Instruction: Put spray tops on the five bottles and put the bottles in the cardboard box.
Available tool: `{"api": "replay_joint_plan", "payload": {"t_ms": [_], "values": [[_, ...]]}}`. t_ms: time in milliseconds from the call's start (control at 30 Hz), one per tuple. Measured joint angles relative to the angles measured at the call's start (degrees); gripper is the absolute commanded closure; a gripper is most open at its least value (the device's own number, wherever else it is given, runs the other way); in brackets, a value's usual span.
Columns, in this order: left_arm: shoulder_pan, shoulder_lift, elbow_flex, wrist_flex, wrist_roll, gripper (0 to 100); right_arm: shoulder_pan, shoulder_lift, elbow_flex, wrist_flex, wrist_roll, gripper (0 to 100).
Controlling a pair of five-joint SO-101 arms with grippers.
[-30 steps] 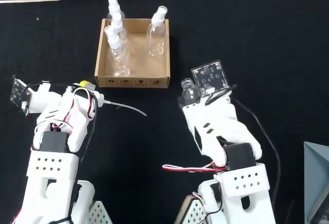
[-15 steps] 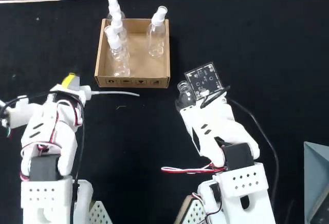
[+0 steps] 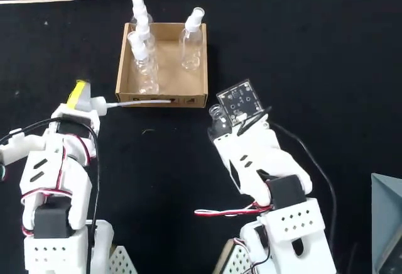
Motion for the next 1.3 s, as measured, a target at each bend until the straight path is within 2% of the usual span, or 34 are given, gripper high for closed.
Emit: {"api": "replay_joint_plan", "payload": {"t_ms": [233,600,967,1300], "values": [[0.0,0.0,0.0,-3.7,0.0,97,0.0,0.0,0.0,0.0,0.0,98.6],[0.0,0.0,0.0,-3.9,3.2,97,0.0,0.0,0.0,0.0,0.9,98.6],[-0.4,-0.3,1.5,-3.9,3.6,97,-4.3,0.0,1.1,0.0,2.5,98.6],[-0.4,-0.4,1.5,-3.9,3.6,97,-4.3,0.0,1.1,0.0,5.6,98.6]]}}
